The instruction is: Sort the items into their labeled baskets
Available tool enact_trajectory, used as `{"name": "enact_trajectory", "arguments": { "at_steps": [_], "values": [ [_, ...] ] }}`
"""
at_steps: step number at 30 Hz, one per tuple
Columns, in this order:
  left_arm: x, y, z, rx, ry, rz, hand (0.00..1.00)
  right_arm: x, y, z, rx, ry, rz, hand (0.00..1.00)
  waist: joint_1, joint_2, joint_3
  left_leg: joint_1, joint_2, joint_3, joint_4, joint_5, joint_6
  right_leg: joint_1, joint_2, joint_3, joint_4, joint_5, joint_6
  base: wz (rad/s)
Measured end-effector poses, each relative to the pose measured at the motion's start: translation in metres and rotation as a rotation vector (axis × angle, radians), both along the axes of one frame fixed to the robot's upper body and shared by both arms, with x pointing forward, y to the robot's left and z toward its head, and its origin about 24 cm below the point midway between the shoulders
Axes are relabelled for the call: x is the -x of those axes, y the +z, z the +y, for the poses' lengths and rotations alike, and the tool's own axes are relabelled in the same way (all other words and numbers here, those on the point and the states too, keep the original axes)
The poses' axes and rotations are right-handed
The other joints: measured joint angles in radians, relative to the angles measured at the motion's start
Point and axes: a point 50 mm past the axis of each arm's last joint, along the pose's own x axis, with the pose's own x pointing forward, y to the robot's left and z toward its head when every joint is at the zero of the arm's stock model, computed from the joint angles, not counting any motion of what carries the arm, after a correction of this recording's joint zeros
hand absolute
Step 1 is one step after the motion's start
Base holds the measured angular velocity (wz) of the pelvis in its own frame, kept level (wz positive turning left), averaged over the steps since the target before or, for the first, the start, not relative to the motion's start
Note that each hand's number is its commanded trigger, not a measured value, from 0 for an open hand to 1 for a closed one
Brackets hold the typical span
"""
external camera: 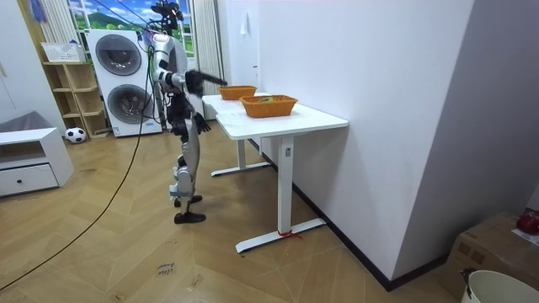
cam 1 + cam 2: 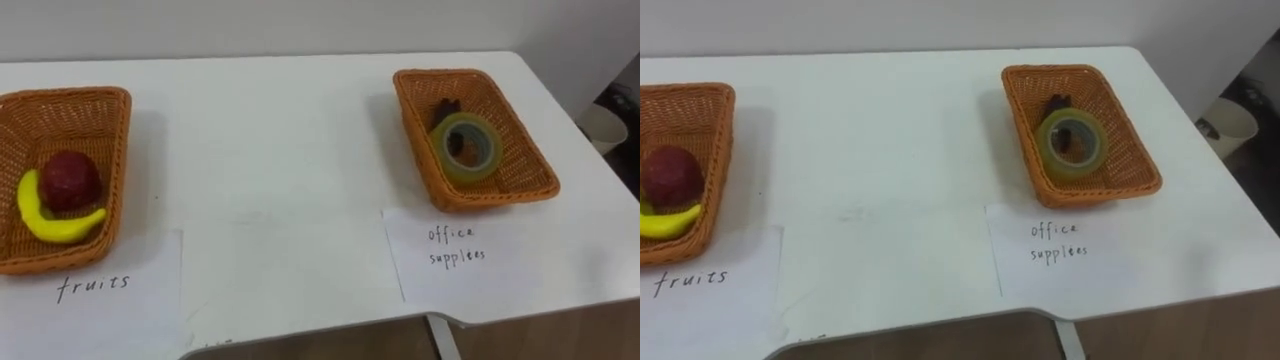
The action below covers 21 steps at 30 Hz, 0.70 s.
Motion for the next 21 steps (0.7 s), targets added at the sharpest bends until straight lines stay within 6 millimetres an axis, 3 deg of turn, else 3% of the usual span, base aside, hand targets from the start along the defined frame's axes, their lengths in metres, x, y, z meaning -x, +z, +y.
{"name": "enact_trajectory", "arguments": {
  "at_steps": [4, 9, 14, 21],
  "values": [
    [0.004, 0.0, 0.0, -0.002, 0.005, 0.008, 0.0, 0.024, -0.033, 0.002, -0.117, -0.069, 0.082, 0.0, -0.003, 0.013, -0.0023, 0.001, -0.001, 0.0, -0.005, 0.0, 0.0, -0.002, 0.0, -0.001, 0.0, 0.0, 0.0, 0.0],
    [0.001, 0.0, -0.002, -0.004, 0.008, -0.003, 0.0, 0.053, -0.077, 0.012, -0.287, -0.146, 0.167, 0.0, -0.002, 0.02, 0.0006, 0.002, 0.0, 0.002, -0.005, 0.0, 0.0, 0.0, 0.001, 0.003, -0.001, 0.0, 0.0, -0.01],
    [0.001, -0.003, -0.01, 0.024, 0.013, -0.018, 0.0, 0.077, -0.125, 0.044, -0.456, -0.182, 0.302, 0.0, 0.001, 0.031, 0.0032, 0.005, -0.003, 0.001, 0.0, 0.0, 0.0, 0.003, -0.002, 0.005, -0.002, -0.003, -0.003, 0.0],
    [0.003, -0.006, -0.016, 0.062, 0.012, -0.002, 0.0, 0.096, -0.166, 0.085, -0.572, -0.048, 0.534, 0.0, 0.024, 0.04, 0.0048, 0.011, -0.003, 0.001, 0.005, 0.0, 0.0, -0.001, -0.001, 0.009, -0.003, -0.009, -0.007, -0.01]
  ]
}}
